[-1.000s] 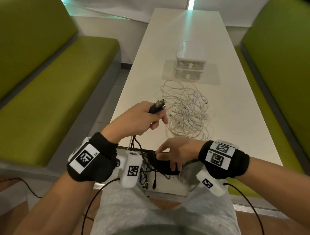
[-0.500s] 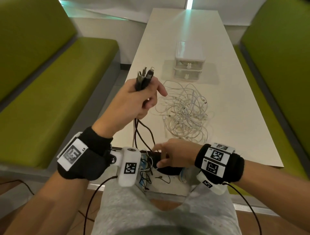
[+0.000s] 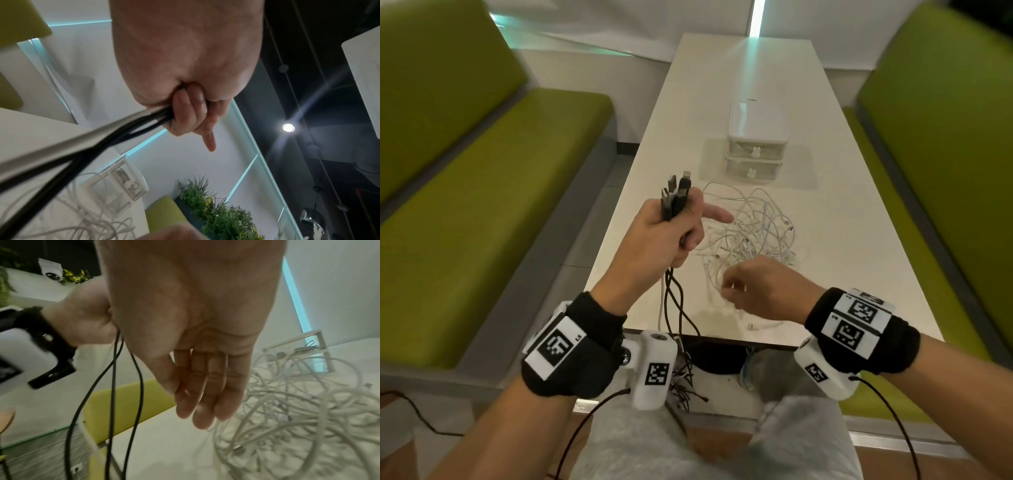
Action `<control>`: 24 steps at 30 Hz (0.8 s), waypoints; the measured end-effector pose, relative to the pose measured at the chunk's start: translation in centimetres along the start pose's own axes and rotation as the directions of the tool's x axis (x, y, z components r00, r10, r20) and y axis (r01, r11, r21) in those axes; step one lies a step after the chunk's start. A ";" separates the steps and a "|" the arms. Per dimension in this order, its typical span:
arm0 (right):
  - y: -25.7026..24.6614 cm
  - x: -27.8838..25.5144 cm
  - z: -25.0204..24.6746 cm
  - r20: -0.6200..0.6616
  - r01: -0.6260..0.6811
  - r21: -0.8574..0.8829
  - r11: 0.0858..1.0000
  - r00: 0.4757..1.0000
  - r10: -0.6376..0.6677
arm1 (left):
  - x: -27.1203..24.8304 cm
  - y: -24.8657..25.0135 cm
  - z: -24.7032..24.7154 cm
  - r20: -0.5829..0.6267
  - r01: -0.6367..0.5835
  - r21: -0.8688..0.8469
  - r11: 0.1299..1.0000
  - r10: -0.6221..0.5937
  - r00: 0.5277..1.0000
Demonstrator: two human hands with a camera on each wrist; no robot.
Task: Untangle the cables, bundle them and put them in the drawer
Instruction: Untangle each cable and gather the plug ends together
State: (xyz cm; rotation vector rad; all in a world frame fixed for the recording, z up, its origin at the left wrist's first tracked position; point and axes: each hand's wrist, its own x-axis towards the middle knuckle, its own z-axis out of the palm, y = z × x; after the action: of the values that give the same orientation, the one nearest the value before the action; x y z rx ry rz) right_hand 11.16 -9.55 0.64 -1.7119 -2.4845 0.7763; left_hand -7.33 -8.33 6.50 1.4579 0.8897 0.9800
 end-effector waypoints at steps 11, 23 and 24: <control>5.8 0.8 0.6 0.162 0.033 -0.406 0.913 0.986 0.036 | 1.4 -2.2 0.4 -0.001 0.070 0.007 0.998 -0.070 0.998; 6.9 -3.0 0.1 -0.162 0.198 -0.365 0.910 0.949 -0.272 | 1.5 -2.7 0.4 0.020 0.093 0.014 0.996 -0.093 0.995; 7.0 -3.4 0.0 -0.155 0.211 -0.359 0.909 0.947 -0.281 | 1.5 -2.8 0.5 0.020 0.094 0.009 0.996 -0.094 0.995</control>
State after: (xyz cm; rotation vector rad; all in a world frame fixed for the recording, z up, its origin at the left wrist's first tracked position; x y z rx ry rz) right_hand 18.56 -10.63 -1.36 -1.4189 -2.7284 0.1471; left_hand -6.31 -6.85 3.84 1.4178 0.9399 0.8909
